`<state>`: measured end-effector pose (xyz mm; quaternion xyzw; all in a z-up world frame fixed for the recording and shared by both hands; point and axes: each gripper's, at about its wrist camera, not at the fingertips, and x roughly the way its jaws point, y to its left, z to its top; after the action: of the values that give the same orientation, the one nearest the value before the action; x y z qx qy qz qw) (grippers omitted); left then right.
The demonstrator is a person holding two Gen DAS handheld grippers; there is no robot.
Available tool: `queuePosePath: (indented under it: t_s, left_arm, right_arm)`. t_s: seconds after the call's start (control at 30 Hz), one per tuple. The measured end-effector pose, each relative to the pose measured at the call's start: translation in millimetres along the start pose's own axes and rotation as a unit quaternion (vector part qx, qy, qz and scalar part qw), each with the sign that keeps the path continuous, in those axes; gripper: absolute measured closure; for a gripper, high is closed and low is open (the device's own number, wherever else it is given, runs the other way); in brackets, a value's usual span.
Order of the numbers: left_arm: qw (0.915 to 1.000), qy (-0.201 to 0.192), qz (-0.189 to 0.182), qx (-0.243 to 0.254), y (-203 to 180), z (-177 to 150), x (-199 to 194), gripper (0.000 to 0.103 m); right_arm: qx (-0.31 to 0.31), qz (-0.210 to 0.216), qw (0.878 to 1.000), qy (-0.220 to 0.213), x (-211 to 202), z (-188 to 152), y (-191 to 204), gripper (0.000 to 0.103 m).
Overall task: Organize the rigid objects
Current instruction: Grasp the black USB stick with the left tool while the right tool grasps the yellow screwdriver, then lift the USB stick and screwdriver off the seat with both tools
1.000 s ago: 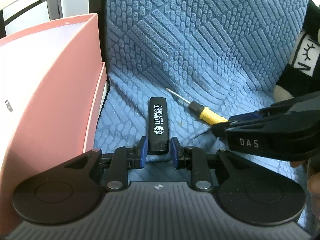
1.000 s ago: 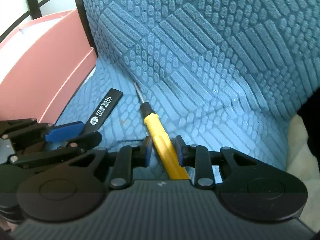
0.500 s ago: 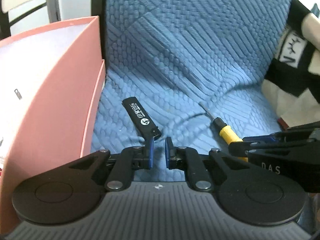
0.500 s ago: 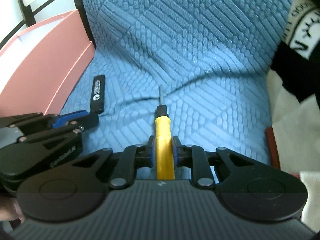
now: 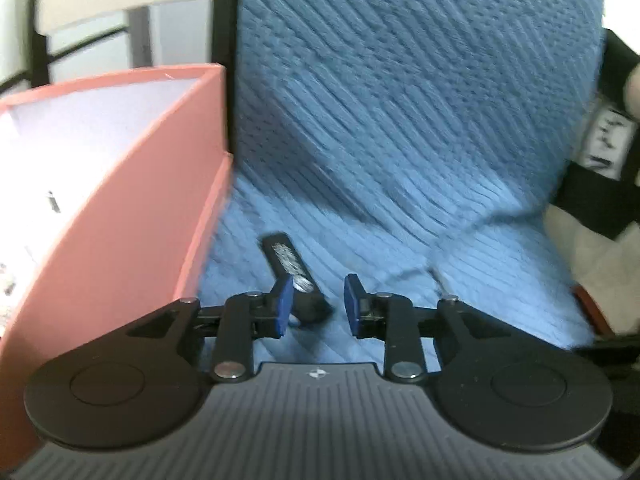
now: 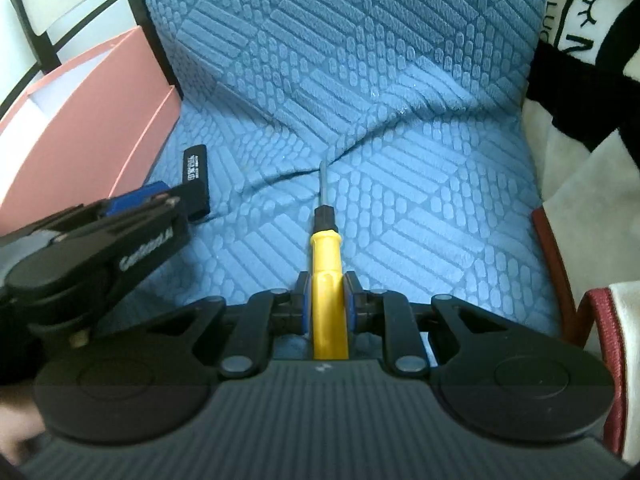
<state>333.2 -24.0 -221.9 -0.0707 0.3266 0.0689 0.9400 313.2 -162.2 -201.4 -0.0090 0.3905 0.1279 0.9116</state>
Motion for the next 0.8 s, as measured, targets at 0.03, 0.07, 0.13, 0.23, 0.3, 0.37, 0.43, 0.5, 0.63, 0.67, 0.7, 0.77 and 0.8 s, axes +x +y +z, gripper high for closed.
queuePosePath:
  t_s: [0.03,0.07,0.13,0.23,0.3,0.37,0.43,0.5,0.63,0.67,0.7,0.77,0.8]
  left_arm:
    - [1.0,-0.006,0.004,-0.002,-0.9,0.3,2.2,0.07]
    - [1.0,-0.007,0.004,-0.005,-1.1,0.8,5.1,0.07]
    - [0.9999,-0.002,0.004,-0.014,0.2,2.2,11.7,0.07]
    - [0.9998,0.009,0.009,-0.014,-0.4,2.9,21.5,0.07]
    - [0.9995,0.019,0.019,-0.018,-0.8,2.3,26.0,0.07]
    - [0.9992,0.027,0.017,-0.023,-1.1,1.6,29.0,0.07]
    - [0.9991,0.03,0.023,-0.017,-3.8,0.8,28.5,0.07]
    - [0.9987,0.036,0.029,-0.021,-4.3,-1.9,28.4,0.07]
    - [0.9987,0.039,0.025,-0.018,-4.6,0.8,30.6,0.079]
    - [0.9987,0.041,0.024,-0.021,-3.5,1.2,30.1,0.081]
    - [0.9986,0.043,0.022,-0.023,-2.5,1.0,29.1,0.086]
    - [0.9984,0.049,0.013,-0.025,-0.5,1.3,27.9,0.092]
    - [0.9983,0.052,0.009,-0.026,0.6,1.7,25.9,0.092]
  right_arm:
    - [0.001,0.002,1.0,0.0,0.6,-0.1,-0.4,0.082]
    - [0.002,0.003,1.0,0.0,2.0,0.1,-1.5,0.082]
    - [0.004,0.003,1.0,0.0,3.7,0.3,-2.7,0.082]
    - [0.005,0.004,1.0,0.0,5.2,-0.7,-2.9,0.082]
    - [0.007,0.006,1.0,0.0,5.7,-0.2,-3.2,0.082]
    - [0.01,0.007,1.0,0.0,6.0,-0.1,-3.4,0.082]
    - [0.01,0.008,1.0,0.0,5.8,-0.1,-2.9,0.082]
    - [0.009,0.009,1.0,0.0,5.5,-0.3,-2.9,0.082]
    - [0.012,0.011,1.0,0.0,5.3,1.1,-5.0,0.082]
    - [0.014,0.012,1.0,0.0,4.9,1.1,-5.2,0.082]
    - [0.014,0.011,1.0,-0.001,4.7,1.2,-5.3,0.082]
    - [0.013,0.007,1.0,-0.002,3.6,0.5,-3.7,0.082]
    - [0.011,0.004,1.0,-0.004,2.6,-0.3,-1.9,0.082]
